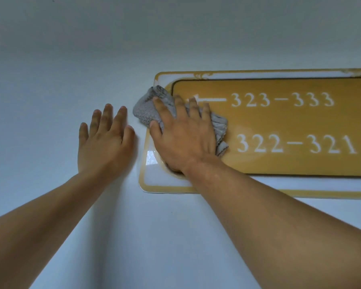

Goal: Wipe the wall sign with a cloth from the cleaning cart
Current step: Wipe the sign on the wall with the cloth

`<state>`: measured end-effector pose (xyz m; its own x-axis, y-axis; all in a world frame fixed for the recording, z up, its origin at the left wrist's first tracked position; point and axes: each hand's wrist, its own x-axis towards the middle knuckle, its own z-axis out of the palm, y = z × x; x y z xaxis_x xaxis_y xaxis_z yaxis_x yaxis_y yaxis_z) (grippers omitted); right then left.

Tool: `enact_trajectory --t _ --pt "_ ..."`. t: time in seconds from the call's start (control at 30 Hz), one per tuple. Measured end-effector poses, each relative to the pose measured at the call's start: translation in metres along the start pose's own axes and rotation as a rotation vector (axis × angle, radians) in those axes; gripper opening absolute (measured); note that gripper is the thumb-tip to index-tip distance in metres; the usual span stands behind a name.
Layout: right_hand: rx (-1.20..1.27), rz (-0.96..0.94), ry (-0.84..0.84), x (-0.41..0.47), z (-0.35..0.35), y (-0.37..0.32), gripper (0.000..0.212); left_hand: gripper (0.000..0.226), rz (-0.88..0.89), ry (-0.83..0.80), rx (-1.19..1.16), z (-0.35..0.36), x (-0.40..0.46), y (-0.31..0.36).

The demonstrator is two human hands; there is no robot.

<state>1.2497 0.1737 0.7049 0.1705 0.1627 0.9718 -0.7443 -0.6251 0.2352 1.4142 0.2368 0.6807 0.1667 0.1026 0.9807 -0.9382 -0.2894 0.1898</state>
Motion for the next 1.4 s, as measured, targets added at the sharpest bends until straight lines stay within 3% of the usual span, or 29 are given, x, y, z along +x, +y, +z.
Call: enact_trajectory --t 0.9,1.23,1.4 --pt "0.054 -0.046 -0.078 -0.102 -0.013 0.01 0.061 0.067 -0.057 -0.086 0.031 -0.013 -0.075 -0.006" --pt "0.03 -0.074 -0.2 -0.129 -0.022 0.007 0.062 0.072 -0.063 -0.312 0.112 -0.033 -0.127 0.012" --pt "-0.008 -0.113 -0.302 -0.13 -0.038 0.006 0.065 0.053 0.083 -0.299 -0.01 -0.065 -0.127 0.023"
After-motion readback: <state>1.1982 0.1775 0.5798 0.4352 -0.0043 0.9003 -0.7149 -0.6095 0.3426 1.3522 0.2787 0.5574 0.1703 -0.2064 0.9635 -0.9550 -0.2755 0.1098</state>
